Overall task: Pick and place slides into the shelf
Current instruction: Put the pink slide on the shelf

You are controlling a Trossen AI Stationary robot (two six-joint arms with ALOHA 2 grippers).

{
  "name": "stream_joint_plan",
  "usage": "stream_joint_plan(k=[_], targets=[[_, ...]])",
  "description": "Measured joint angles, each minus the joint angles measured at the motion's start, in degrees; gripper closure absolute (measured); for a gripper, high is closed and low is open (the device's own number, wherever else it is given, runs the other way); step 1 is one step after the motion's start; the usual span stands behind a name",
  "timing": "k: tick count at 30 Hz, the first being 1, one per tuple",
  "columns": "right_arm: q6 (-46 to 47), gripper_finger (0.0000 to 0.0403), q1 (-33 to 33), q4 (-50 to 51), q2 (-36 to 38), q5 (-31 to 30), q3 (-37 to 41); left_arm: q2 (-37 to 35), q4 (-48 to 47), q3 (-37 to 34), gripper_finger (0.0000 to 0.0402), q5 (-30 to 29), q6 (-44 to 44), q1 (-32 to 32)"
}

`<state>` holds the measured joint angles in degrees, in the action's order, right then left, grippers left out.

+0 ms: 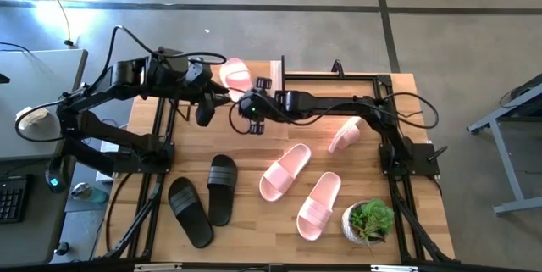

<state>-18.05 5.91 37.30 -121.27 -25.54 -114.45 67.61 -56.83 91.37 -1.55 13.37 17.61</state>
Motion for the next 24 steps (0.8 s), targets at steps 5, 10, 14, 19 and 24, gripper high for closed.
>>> stream_joint_plan(k=[5,10,14,19,24], targets=[[1.3,0.022,0.57,0.23,0.06,5.12,0.0,0.0,-0.25,0.0,0.0261,0.01,0.13,0.0],[1.72,0.0176,0.57,0.65,0.08,6.17,0.0,0.0,-0.35,0.0,0.0261,0.01,0.4,0.0],[4.09,0.0145,0.57,1.95,0.13,7.54,0.0,0.0,-0.35,0.0,0.0261,0.01,0.41,0.0],[5.17,0.0124,0.55,3.87,0.15,9.1,0.0,0.02,-0.35,0.0,0.0261,0.01,0.41,0.0],[4.89,0.0121,0.04,4.45,0.64,9.22,0.0,0.02,-0.37,0.0,0.0261,0.01,0.39,0.0]])
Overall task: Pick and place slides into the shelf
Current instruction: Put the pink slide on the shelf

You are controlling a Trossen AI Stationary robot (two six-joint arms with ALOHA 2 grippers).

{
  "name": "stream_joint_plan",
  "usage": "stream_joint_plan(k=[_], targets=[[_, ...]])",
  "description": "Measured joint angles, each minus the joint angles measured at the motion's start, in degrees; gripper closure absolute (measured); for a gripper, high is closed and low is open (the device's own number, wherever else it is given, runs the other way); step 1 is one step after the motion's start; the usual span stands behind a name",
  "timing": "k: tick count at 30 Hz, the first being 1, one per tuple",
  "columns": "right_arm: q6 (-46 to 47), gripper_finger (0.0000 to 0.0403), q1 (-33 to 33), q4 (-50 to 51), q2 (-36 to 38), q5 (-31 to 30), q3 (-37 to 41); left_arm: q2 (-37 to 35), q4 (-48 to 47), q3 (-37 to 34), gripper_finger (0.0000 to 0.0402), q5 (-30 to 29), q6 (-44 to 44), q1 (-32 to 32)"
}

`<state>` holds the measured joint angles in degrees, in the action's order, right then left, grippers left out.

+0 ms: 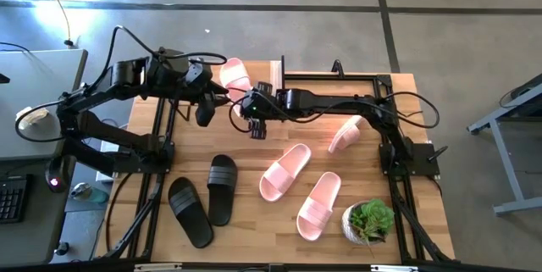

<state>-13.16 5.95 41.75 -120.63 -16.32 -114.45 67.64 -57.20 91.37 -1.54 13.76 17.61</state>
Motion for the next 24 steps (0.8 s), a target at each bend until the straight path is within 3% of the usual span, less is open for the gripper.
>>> stream_joint_plan(k=[6,11,14,18,24], targets=[[-0.78,0.0121,-0.87,4.92,1.8,-1.75,-2.69,0.17,-0.37,0.02,0.0261,0.0,0.0,0.0],[1.37,0.0121,-1.86,17.33,4.12,-0.69,-7.86,0.53,-2.59,0.03,0.0261,0.76,-0.35,0.0],[6.13,0.0121,-1.87,27.88,5.47,7.39,-10.97,1.02,-4.09,-0.34,0.0261,2.97,-1.39,-0.02],[12.6,0.0121,-1.25,38.54,7.32,23.39,-12.23,1.14,-2.07,-3.06,0.0261,7.53,-1.71,-0.04],[18.26,0.0121,-0.32,41.77,9.91,39.78,-7.94,1.16,0.16,-7.7,0.0261,8.61,-1.5,-0.04]])
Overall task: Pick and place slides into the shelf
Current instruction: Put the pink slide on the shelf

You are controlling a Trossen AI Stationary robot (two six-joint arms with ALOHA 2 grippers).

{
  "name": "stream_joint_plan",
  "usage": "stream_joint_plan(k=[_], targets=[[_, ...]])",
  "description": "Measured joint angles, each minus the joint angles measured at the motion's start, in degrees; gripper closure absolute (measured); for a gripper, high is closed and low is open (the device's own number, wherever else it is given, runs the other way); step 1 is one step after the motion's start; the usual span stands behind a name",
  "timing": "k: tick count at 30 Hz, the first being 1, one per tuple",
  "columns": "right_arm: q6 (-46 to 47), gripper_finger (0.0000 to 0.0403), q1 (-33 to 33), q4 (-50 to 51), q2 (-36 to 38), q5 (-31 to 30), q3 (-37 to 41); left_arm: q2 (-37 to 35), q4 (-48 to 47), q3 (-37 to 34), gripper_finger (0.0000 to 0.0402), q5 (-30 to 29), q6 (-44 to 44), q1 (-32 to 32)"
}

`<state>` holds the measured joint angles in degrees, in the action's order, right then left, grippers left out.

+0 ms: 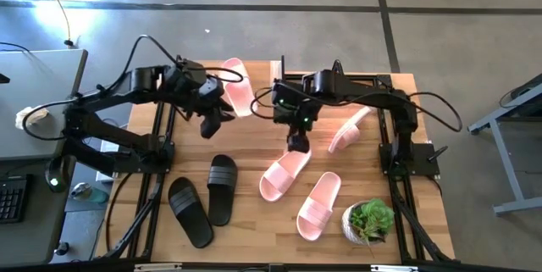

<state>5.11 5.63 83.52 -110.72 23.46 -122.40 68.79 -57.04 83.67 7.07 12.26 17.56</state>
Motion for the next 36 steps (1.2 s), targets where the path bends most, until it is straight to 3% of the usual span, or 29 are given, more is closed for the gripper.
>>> stream_joint_plan(k=[5,9,16,23,27,36], targets=[[0.46,0.0121,-0.38,-4.26,0.0,9.72,9.9,-0.02,0.64,-4.75,0.0261,-0.28,2.23,-1.1],[1.48,0.013,-0.3,-11.69,-0.17,17.24,20.99,0.0,3.81,-9.22,0.0261,-4.74,4.44,-4.11],[6.55,0.0183,0.91,-22.24,1.9,17.07,33.97,2.13,7.71,-13.84,0.0261,-27.53,7.75,-10.9],[15.19,0.0213,1.12,-42.1,10.25,15.54,47.12,8.36,8.85,-15.12,0.0261,-44.34,3.79,-18.11],[21.7,0.0214,1.84,-52.31,13.09,15.11,53.99,12.17,10.93,-15.12,0.0261,-44.27,-1.29,-20.12],[30.85,0.0215,2.23,-68.34,13.42,17.3,62.96,19.51,13.44,-15.09,0.0261,-43.75,-2.89,-20.94]])
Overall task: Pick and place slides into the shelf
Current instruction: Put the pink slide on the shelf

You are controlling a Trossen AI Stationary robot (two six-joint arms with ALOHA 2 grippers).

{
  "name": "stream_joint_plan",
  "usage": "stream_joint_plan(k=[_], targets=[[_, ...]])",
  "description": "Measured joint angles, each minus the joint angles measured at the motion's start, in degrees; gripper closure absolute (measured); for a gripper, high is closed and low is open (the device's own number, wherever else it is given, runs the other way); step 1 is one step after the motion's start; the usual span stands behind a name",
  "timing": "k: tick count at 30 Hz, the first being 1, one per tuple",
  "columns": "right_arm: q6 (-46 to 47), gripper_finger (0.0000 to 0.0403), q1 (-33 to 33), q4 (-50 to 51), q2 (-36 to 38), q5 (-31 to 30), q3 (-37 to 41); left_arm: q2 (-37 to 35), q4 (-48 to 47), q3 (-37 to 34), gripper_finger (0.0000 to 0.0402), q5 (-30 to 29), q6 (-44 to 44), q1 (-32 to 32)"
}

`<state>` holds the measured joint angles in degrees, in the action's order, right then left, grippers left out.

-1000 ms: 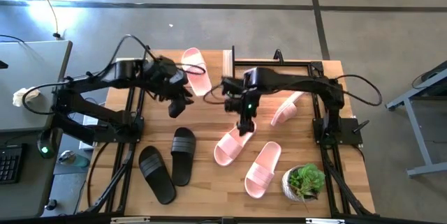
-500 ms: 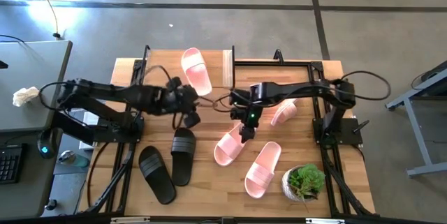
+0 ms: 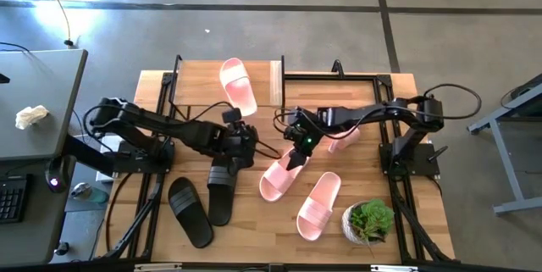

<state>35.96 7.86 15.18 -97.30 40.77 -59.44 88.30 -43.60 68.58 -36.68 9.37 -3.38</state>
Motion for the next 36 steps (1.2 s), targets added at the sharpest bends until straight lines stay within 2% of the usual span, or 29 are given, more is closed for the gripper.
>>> stream_joint_plan(k=[12,23,36], targets=[[1.08,0.0215,-0.63,-3.27,0.0,-1.65,2.23,2.28,-0.17,0.0,0.0261,-4.16,0.44,2.65],[1.32,0.0215,-1.55,-3.29,-0.55,-3.09,2.23,2.26,-4.49,0.0,0.0261,-3.44,1.6,7.54],[3.27,0.0215,-1.53,-3.42,-0.78,-7.79,2.23,2.11,-10.0,0.02,0.0261,-6.02,7.75,7.5]])
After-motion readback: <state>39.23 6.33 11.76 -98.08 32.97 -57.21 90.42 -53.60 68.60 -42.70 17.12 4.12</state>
